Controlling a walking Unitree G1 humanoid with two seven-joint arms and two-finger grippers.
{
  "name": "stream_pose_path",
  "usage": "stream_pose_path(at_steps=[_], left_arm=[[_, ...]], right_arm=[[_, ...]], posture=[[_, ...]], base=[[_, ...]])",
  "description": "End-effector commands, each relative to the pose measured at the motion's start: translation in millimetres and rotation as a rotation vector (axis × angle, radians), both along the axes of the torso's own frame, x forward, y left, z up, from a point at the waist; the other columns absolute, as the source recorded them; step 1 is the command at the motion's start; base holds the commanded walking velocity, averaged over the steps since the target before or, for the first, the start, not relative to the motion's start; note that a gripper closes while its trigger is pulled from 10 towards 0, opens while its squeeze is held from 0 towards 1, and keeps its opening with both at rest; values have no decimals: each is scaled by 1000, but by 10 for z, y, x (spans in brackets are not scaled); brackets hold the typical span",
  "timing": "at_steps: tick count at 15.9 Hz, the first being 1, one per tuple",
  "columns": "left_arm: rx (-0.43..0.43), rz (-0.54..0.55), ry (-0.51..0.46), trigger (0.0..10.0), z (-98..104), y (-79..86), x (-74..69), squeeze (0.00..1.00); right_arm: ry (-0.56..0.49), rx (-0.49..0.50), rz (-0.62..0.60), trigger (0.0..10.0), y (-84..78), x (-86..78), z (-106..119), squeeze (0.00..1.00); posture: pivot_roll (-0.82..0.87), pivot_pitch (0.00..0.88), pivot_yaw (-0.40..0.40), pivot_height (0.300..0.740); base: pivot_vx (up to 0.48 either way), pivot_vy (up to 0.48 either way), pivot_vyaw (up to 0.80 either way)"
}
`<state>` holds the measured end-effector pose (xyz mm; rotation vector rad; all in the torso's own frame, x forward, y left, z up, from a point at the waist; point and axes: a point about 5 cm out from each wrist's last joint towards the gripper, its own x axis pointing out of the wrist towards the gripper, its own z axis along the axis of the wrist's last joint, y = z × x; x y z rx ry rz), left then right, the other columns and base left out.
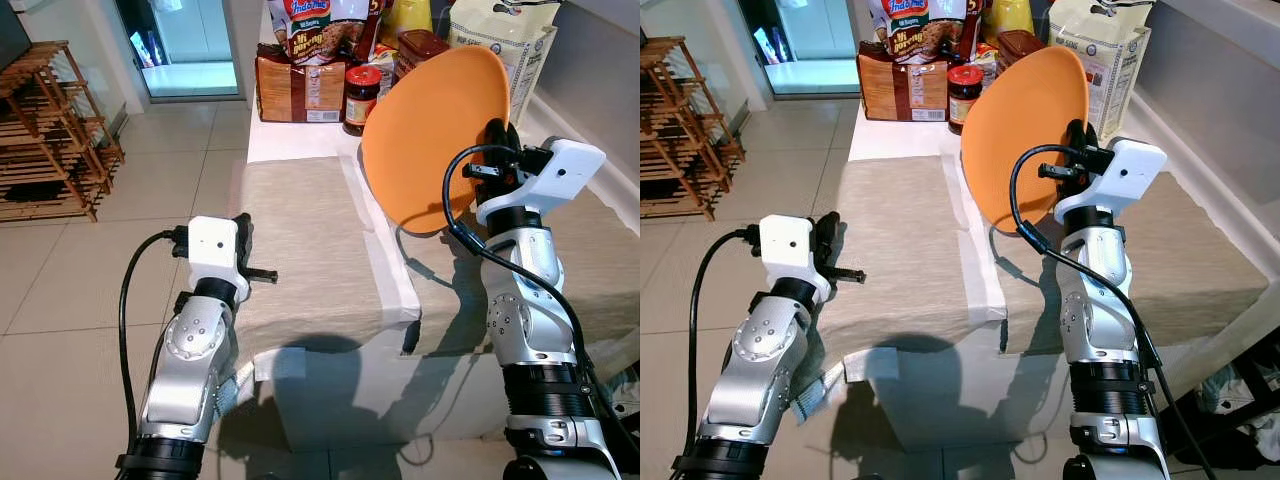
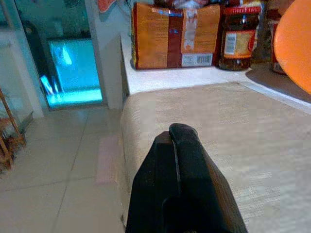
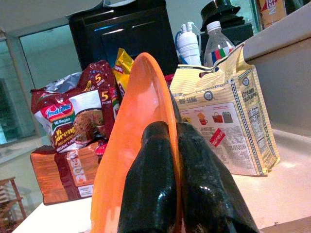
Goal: Setting the table
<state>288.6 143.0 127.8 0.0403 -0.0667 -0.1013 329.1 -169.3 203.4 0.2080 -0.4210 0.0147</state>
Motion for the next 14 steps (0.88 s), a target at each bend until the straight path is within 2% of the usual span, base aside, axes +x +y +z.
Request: stream_pose_path(at_steps=[1, 8, 14], left_arm=[[-26, -8, 3, 10000, 42, -11, 24, 0], [-39, 1, 9, 10000, 58, 8, 53, 0], [-51, 3, 15, 10000, 46, 27, 54, 0]], right_arm=[[38, -26, 18, 0, 27, 6, -82, 0], [68, -35, 15, 0, 21, 9, -162, 0], [83, -47, 13, 0, 14, 1, -216, 0]], posture=[[-99, 0, 56, 740], [-99, 0, 56, 740], [-99, 0, 55, 740]], base=[[0, 0, 0], [-327, 0, 0], [0, 0, 0]])
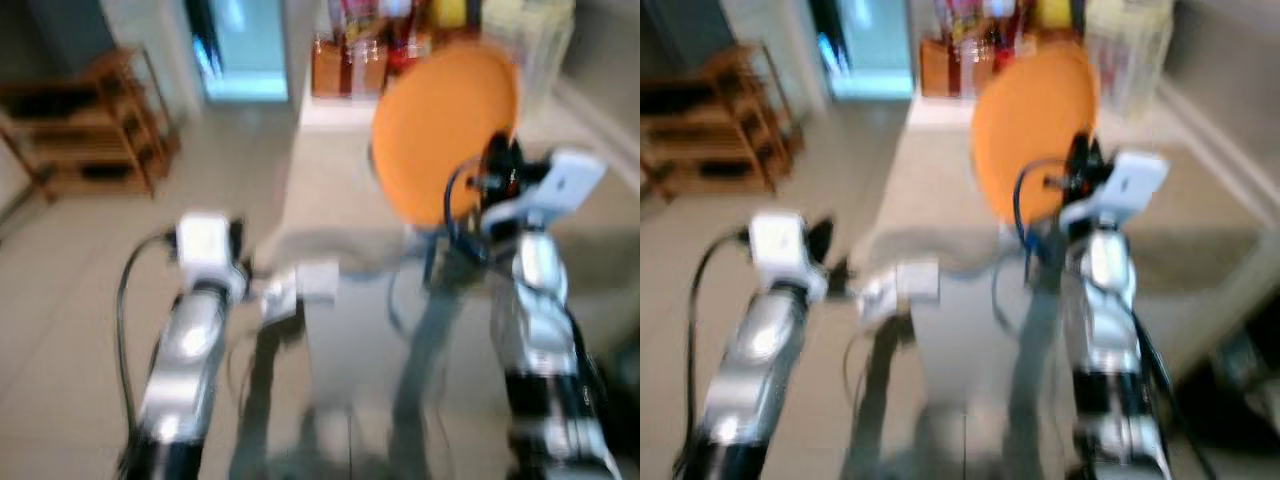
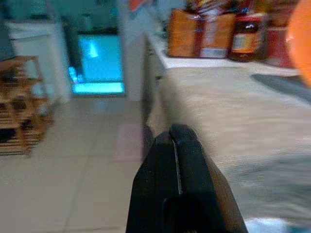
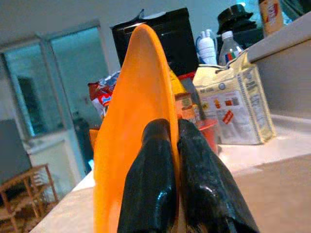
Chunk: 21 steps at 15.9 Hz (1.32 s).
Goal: Setting the table
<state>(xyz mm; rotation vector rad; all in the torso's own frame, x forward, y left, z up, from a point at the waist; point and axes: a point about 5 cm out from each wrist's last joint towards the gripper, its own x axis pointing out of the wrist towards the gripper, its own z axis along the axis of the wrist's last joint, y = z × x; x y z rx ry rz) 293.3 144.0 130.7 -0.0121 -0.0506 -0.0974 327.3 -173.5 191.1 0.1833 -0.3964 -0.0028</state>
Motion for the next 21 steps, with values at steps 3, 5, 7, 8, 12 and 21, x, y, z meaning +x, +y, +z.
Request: stream_pose_path(at_steps=[3, 5, 7, 8, 12, 21], left_arm=[[-5, -14, -14, 10000, 30, -8, -8, 0], [-14, -39, -24, 10000, 39, -16, -17, 0], [-17, -66, -32, 10000, 53, -50, -27, 0], [-19, -68, -33, 10000, 56, -55, -29, 0], [-37, -75, -34, 10000, 58, -75, -42, 0], [-50, -91, -42, 10000, 77, -120, -89, 0]], right_arm=[[60, -37, 29, 0, 48, 15, -113, 0], [48, -50, 28, 0, 52, 10, -98, 0], [46, -77, 22, 0, 41, 16, -99, 0], [51, -80, 19, 0, 34, 18, -108, 0], [103, -127, 15, 0, 11, 30, -214, 0], [135, -162, 32, 0, 34, 24, -313, 0]], posture=[[-101, 0, 53, 740], [-102, 0, 52, 740], [-103, 0, 53, 740], [-103, 0, 53, 740], [-99, 0, 51, 740], [-93, 0, 51, 740]], base=[[0, 0, 0], [0, 0, 0], [0, -480, 0], [0, -480, 0], [0, -480, 0], [0, -480, 0]])
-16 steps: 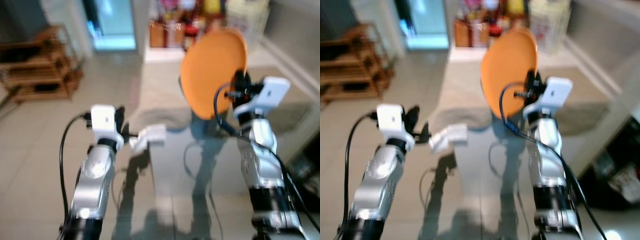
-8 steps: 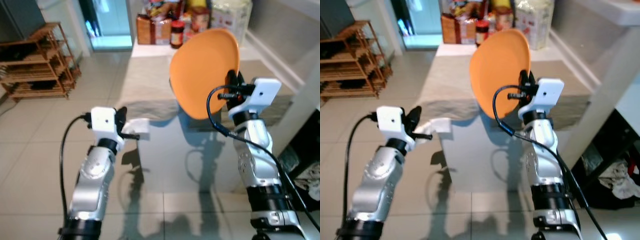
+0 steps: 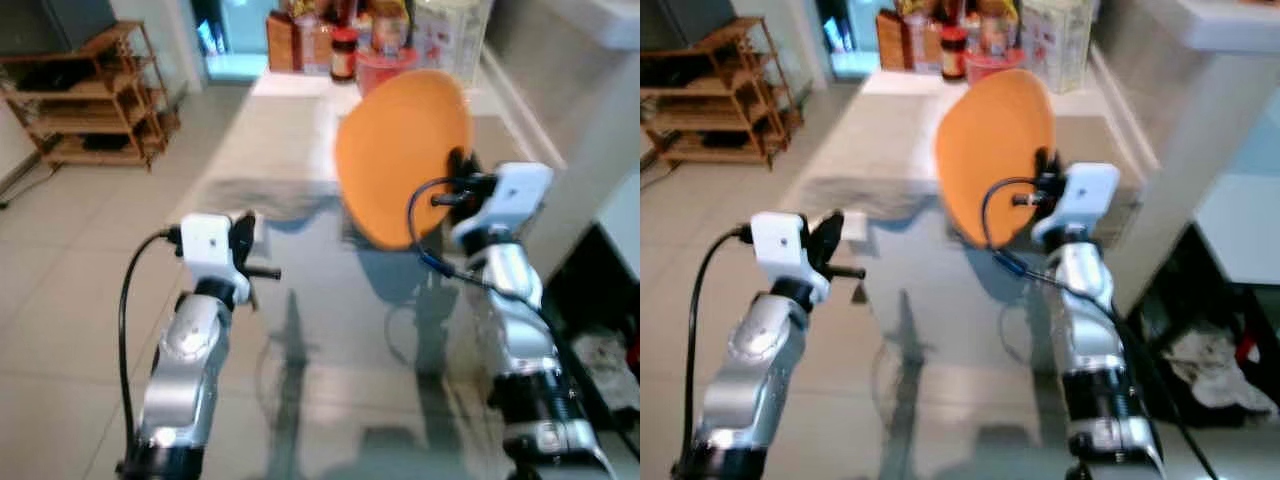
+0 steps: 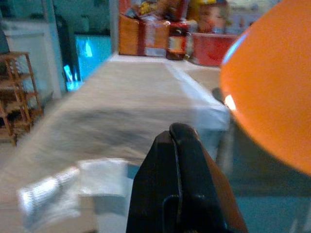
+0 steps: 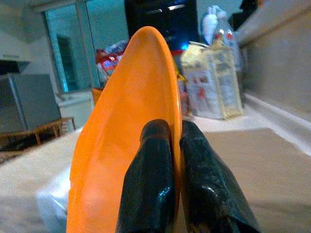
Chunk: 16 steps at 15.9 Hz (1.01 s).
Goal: Setting the table
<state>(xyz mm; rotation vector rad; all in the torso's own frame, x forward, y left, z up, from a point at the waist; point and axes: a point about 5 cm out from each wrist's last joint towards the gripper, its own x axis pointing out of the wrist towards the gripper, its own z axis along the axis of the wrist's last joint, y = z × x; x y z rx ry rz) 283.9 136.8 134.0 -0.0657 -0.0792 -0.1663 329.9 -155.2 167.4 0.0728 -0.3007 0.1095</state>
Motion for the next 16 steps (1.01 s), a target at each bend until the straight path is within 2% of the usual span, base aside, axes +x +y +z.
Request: stream_pose_path(at_steps=[1, 7, 15, 16], left_arm=[[3, -22, -16, 10000, 46, -45, 0, 0], [-13, -10, -18, 10000, 46, -37, -5, 0], [-7, -32, -22, 10000, 46, -42, -10, 0], [7, -19, -38, 10000, 63, -28, -10, 0]], right_arm=[[43, -44, -62, 0, -139, 0, -81, 0], [-33, -104, 29, 0, 14, -15, 57, 0], [4, -109, 34, 0, 7, -50, -47, 0], [-20, -149, 63, 0, 56, -66, -29, 0]], posture=[[-93, 0, 51, 740], [-91, 0, 39, 740], [-91, 0, 44, 740], [-91, 0, 45, 740]], base=[[0, -480, 0], [0, -480, 0], [0, -478, 0], [0, 0, 0]])
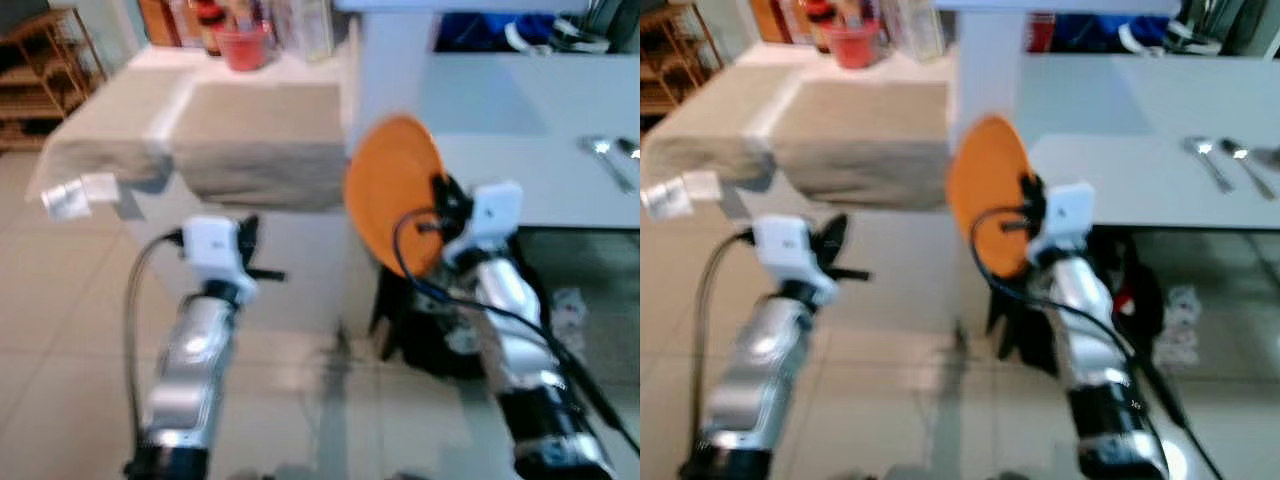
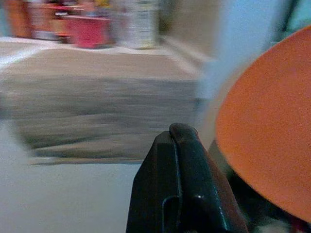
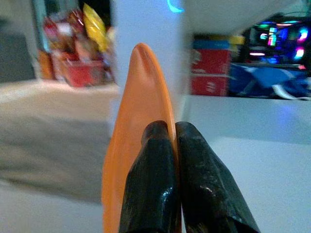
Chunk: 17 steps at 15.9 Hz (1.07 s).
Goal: Setting the table
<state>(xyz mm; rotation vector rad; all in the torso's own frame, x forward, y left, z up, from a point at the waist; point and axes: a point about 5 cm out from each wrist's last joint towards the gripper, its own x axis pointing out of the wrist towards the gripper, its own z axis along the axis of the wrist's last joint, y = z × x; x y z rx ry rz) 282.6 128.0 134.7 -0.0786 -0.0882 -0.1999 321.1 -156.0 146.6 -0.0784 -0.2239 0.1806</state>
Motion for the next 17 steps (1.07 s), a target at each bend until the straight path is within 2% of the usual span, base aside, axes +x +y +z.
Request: stream_pose_path(at_steps=[1, 2, 3, 5, 8, 9, 10, 12, 13, 16, 17], left_arm=[[19, 22, -37, 10000, 63, 72, 3, 0], [13, 20, -36, 10000, 59, 70, 3, 0], [9, 19, -34, 10000, 53, 66, 4, 0], [6, 12, -34, 10000, 51, 37, 17, 0], [17, -9, -37, 10000, 56, -1, 37, 0], [20, -16, -37, 10000, 55, -5, 41, 0], [21, -17, -38, 10000, 56, -6, 42, 0], [20, -21, -37, 10000, 55, -5, 42, 0], [21, -22, -38, 10000, 57, -3, 43, 0], [20, -33, -38, 10000, 65, -3, 44, 0], [16, -39, -41, 10000, 70, -3, 48, 0]], right_arm=[[-168, -64, 109, 0, 201, -39, 274, 0], [-259, -94, 206, 0, 373, -119, 418, 0], [-315, -75, 252, 0, 482, -162, 559, 0], [-340, -42, 247, 0, 497, -148, 672, 0], [-321, -5, 106, 0, 205, -23, 690, 0], [-276, 14, 3, 0, -13, 45, 604, 0], [-265, 15, -22, 0, -68, 57, 580, 0], [-240, 25, -152, 0, -343, 84, 521, 0], [-244, 16, -204, 0, -431, 82, 508, 0], [-274, -17, -263, 0, -523, 69, 537, 0], [-248, -1, -256, 0, -525, 73, 495, 0]], posture=[[-91, 0, 45, 740], [-97, 0, 43, 740], [-97, 0, 43, 740], [-103, 0, 46, 740], [-108, 0, 50, 740], [-111, 0, 54, 740], [-111, 0, 54, 740], [-113, 0, 57, 740], [-112, 0, 57, 740], [-116, 0, 60, 740], [-116, 0, 60, 740]], base=[[0, 0, 0], [0, 0, 0], [0, 0, 0], [0, 0, 0], [0, 0, 0], [0, 0, 0], [0, 0, 0], [0, 0, 0], [0, 0, 0], [0, 0, 0], [0, -480, 0]])
